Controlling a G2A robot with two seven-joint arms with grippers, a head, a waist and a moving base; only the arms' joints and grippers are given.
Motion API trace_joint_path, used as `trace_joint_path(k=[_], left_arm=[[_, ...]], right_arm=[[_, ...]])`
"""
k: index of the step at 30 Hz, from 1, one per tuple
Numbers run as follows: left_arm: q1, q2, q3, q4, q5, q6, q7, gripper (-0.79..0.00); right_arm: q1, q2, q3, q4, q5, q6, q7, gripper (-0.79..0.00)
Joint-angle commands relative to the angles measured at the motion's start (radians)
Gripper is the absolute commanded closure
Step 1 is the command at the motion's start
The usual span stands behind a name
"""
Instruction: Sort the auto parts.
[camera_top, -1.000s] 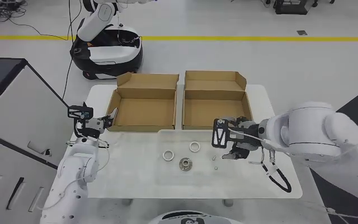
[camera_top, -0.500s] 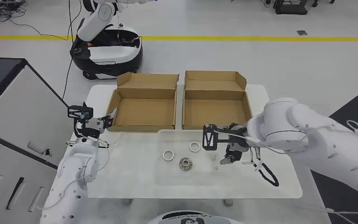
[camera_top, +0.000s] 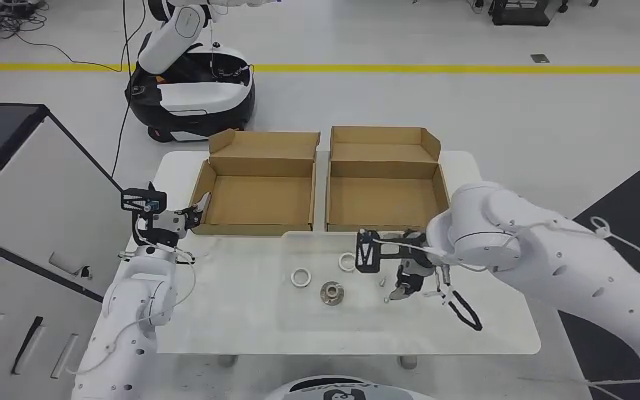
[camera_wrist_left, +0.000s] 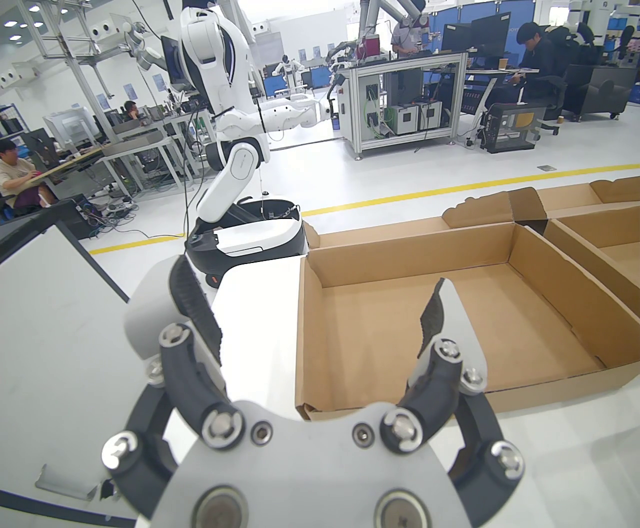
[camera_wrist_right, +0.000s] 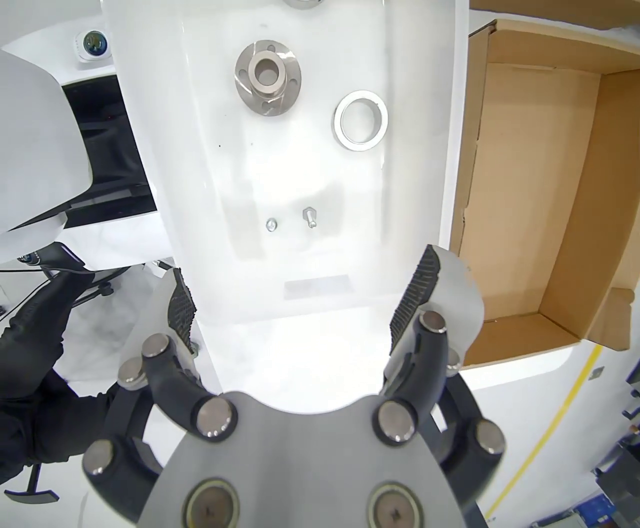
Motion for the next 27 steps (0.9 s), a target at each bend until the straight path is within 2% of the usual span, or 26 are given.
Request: trace_joint_path(k=[1, 27], left_arm=[[0.0, 0.0, 0.0, 0.0, 0.0, 0.0, 0.0, -0.785], [0.0, 0.0, 0.0, 0.0, 0.0, 0.0, 0.0, -0.785]], right_arm=[[-0.005, -0.004, -0.007, 0.01, -0.009, -0.004, -0.006, -0.785], [-0.058, -0.032, -0.055, 0.043, -0.124, -0.033, -0.029, -0.785]])
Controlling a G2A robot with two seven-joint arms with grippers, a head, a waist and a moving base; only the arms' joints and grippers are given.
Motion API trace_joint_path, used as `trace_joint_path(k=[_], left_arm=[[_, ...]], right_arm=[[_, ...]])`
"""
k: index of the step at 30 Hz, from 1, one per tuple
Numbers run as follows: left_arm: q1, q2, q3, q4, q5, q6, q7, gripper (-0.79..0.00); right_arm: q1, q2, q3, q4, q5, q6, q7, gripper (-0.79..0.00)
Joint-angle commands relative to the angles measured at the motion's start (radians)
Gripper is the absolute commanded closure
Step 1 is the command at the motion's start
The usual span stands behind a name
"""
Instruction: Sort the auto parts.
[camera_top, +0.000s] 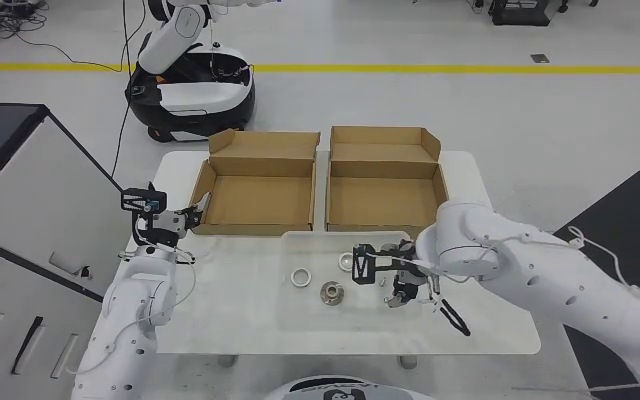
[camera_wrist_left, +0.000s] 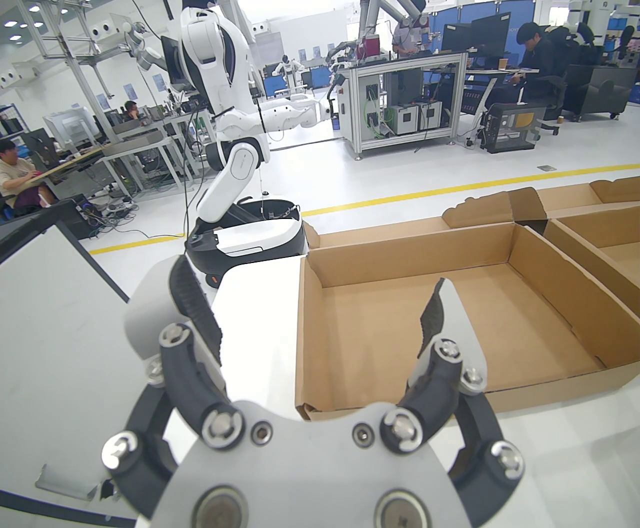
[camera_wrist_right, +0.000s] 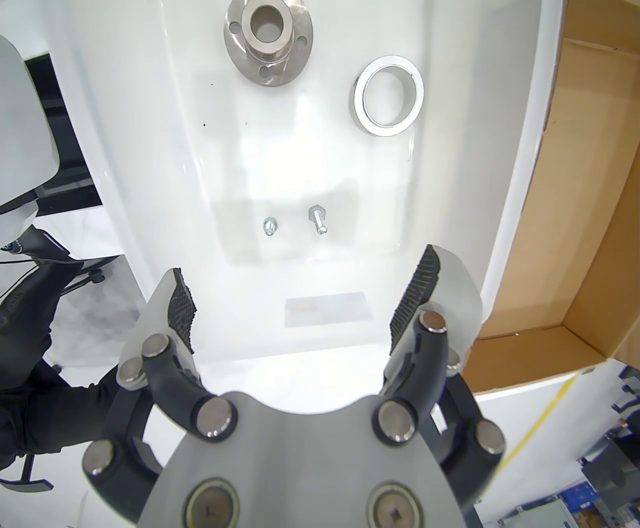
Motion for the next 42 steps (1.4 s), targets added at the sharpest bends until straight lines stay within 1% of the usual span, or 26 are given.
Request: trace_joint_path(k=[1, 23, 24, 27, 29, 30, 31, 33, 35, 37, 39, 40, 42], left_arm=[[0.0, 0.0, 0.0, 0.0, 0.0, 0.0, 0.0, -0.785], [0.0, 0.0, 0.0, 0.0, 0.0, 0.0, 0.0, -0.785], [0.0, 0.0, 0.0, 0.0, 0.0, 0.0, 0.0, -0.785], [0.0, 0.0, 0.0, 0.0, 0.0, 0.0, 0.0, -0.785], [0.0, 0.0, 0.0, 0.0, 0.0, 0.0, 0.0, -0.785], [0.0, 0.0, 0.0, 0.0, 0.0, 0.0, 0.0, -0.785], [0.0, 0.0, 0.0, 0.0, 0.0, 0.0, 0.0, -0.785], [0.0, 0.0, 0.0, 0.0, 0.0, 0.0, 0.0, -0.785], [0.0, 0.0, 0.0, 0.0, 0.0, 0.0, 0.0, -0.785], [0.0, 0.0, 0.0, 0.0, 0.0, 0.0, 0.0, -0.785], [0.0, 0.0, 0.0, 0.0, 0.0, 0.0, 0.0, -0.785], [0.0, 0.0, 0.0, 0.0, 0.0, 0.0, 0.0, -0.785], [0.0, 0.0, 0.0, 0.0, 0.0, 0.0, 0.0, -0.785]], right_arm=[[-0.006, -0.001, -0.002, -0.001, -0.005, -0.005, -0.004, -0.785], [-0.051, -0.014, -0.018, 0.018, -0.068, -0.025, -0.029, -0.785], [-0.052, -0.015, -0.018, 0.019, -0.07, -0.025, -0.03, -0.757], [-0.055, -0.018, -0.021, 0.023, -0.079, -0.029, -0.031, -0.637], [-0.056, -0.02, -0.022, 0.026, -0.083, -0.03, -0.033, -0.622], [-0.057, -0.021, -0.023, 0.027, -0.085, -0.03, -0.034, -0.582], [-0.058, -0.023, -0.024, 0.028, -0.087, -0.03, -0.034, -0.582], [-0.059, -0.025, -0.026, 0.031, -0.09, -0.032, -0.033, -0.539], [-0.06, -0.028, -0.029, 0.033, -0.093, -0.033, -0.032, -0.551], [-0.059, -0.031, -0.031, 0.037, -0.095, -0.034, -0.033, -0.511], [-0.058, -0.034, -0.032, 0.042, -0.096, -0.035, -0.034, -0.499], [-0.057, -0.036, -0.033, 0.045, -0.099, -0.034, -0.034, -0.474], [-0.056, -0.039, -0.034, 0.05, -0.101, -0.035, -0.036, -0.459]])
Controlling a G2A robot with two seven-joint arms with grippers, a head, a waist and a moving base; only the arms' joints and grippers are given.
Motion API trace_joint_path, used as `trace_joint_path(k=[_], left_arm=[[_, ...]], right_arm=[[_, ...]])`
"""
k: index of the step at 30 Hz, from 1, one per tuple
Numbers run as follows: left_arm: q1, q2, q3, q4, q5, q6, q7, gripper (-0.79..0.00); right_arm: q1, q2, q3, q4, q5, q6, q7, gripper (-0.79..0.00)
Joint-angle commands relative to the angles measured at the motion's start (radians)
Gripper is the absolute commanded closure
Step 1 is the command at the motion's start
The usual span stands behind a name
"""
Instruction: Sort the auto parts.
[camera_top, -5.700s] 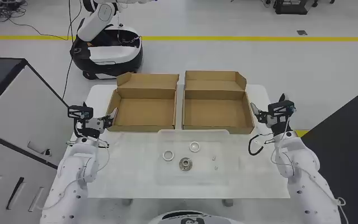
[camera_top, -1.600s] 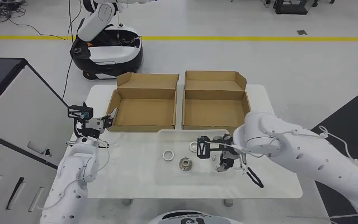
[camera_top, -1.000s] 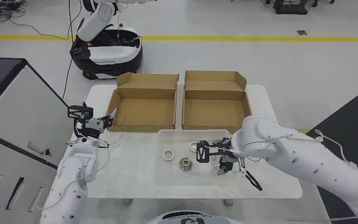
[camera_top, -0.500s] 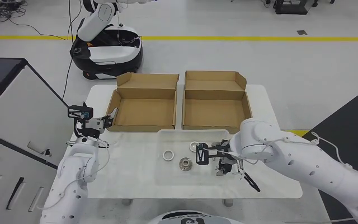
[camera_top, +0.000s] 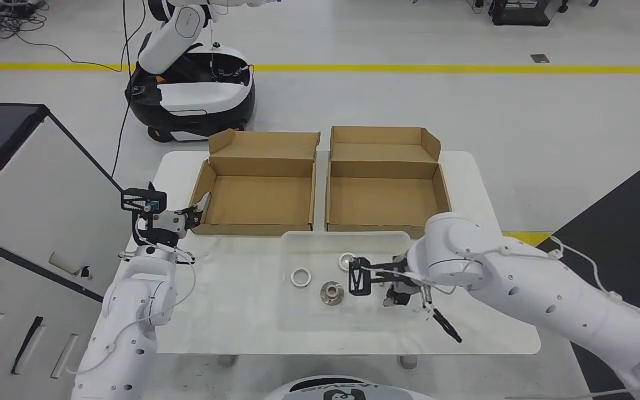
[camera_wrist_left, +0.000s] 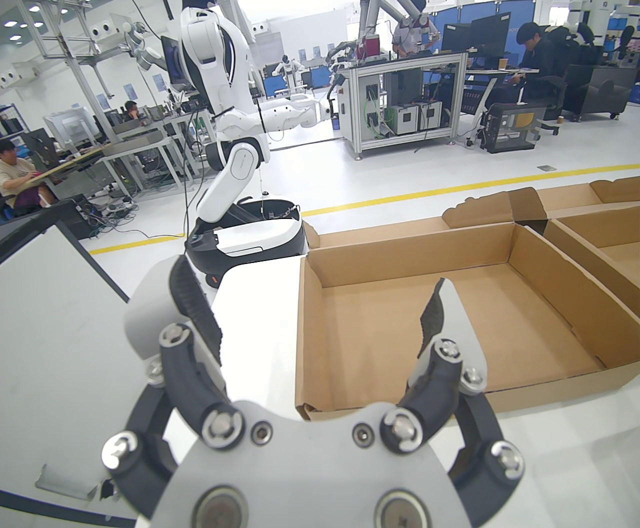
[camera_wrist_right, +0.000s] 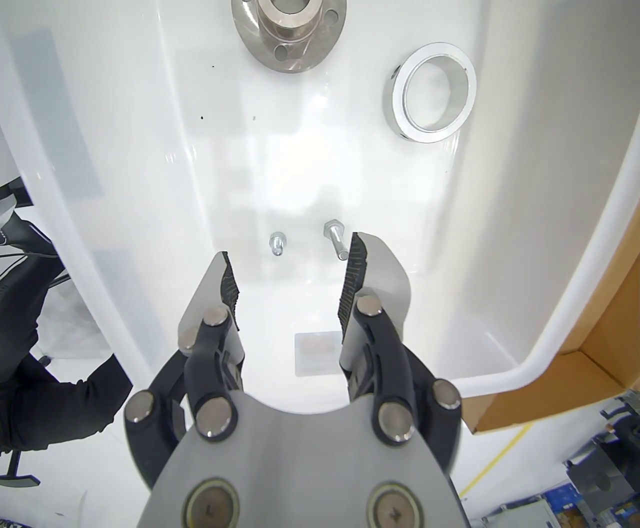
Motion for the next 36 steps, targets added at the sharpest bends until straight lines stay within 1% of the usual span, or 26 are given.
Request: trace_joint_path(k=[1, 2, 3, 6, 15, 20, 27, 36], left_arm=[[0.0, 0.0, 0.0, 0.0, 0.0, 0.0, 0.0, -0.785], [0.0, 0.0, 0.0, 0.0, 0.0, 0.0, 0.0, -0.785], [0.0, 0.0, 0.0, 0.0, 0.0, 0.0, 0.0, -0.785], [0.0, 0.0, 0.0, 0.0, 0.0, 0.0, 0.0, -0.785], [0.0, 0.0, 0.0, 0.0, 0.0, 0.0, 0.0, -0.785], [0.0, 0.0, 0.0, 0.0, 0.0, 0.0, 0.0, -0.785], [0.0, 0.0, 0.0, 0.0, 0.0, 0.0, 0.0, -0.785], [0.0, 0.0, 0.0, 0.0, 0.0, 0.0, 0.0, -0.785]], right_arm=[[0.001, -0.004, -0.002, 0.006, -0.002, -0.001, -0.002, -0.446], [0.002, -0.006, -0.003, 0.008, -0.005, -0.002, -0.003, -0.446], [0.002, -0.008, -0.004, 0.011, -0.008, -0.001, -0.006, -0.422], [0.001, -0.013, -0.009, 0.022, -0.022, 0.0, -0.012, -0.391], [0.003, -0.028, -0.014, 0.043, -0.049, 0.0, -0.022, -0.385], [0.002, -0.035, -0.016, 0.053, -0.07, 0.003, -0.034, -0.36], [-0.002, -0.045, -0.018, 0.062, -0.086, 0.006, -0.046, -0.357], [-0.003, -0.05, -0.008, 0.054, -0.081, 0.002, -0.032, -0.366]])
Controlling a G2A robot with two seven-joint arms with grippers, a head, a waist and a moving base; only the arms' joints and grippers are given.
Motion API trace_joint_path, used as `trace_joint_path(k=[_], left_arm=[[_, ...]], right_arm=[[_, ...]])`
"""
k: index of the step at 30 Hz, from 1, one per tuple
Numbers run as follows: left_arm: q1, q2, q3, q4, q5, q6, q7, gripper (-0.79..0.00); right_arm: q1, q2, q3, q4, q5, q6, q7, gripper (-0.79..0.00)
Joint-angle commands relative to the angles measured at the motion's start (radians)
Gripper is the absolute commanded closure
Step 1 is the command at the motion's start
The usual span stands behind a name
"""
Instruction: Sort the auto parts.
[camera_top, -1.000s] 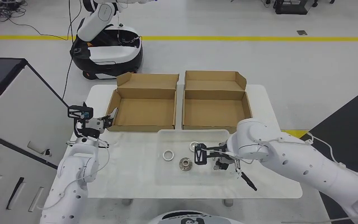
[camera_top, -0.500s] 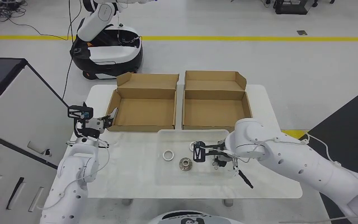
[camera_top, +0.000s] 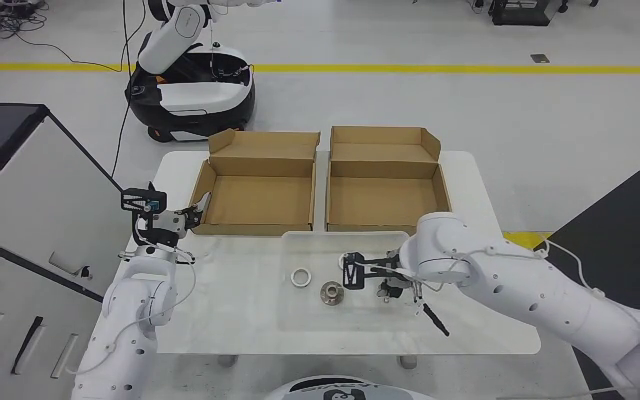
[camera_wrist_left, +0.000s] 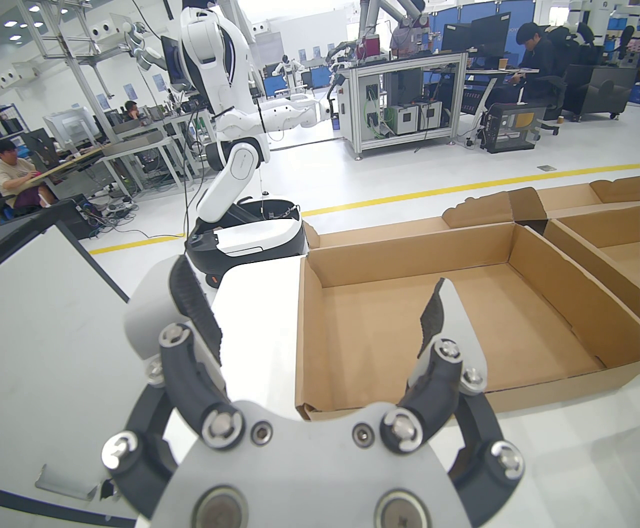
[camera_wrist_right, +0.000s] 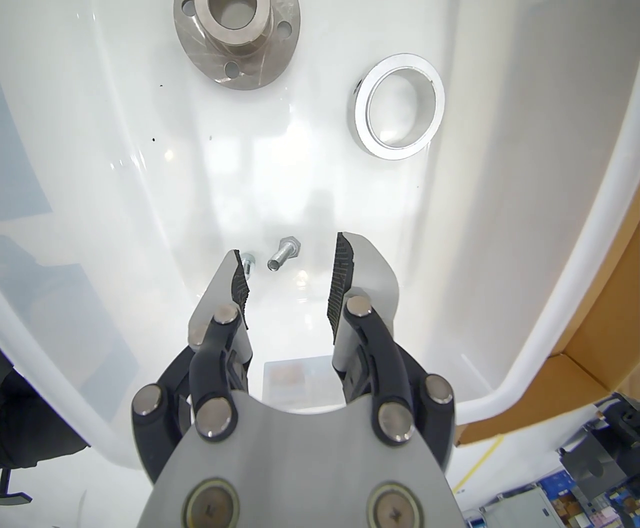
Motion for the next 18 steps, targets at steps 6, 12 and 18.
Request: trace_joint_path(k=[6, 12, 18], left_arm=[[0.0, 0.0, 0.0, 0.0, 0.0, 0.0, 0.0, -0.785], [0.0, 0.0, 0.0, 0.0, 0.0, 0.0, 0.0, -0.785], [0.0, 0.0, 0.0, 0.0, 0.0, 0.0, 0.0, -0.785]], right_arm=[[-0.006, 0.0, 0.012, -0.007, -0.003, -0.003, 0.008, -0.376], [-0.01, -0.005, 0.013, 0.002, -0.01, -0.004, 0.004, -0.363], [-0.011, -0.01, 0.014, 0.01, -0.008, -0.006, 0.008, -0.363]])
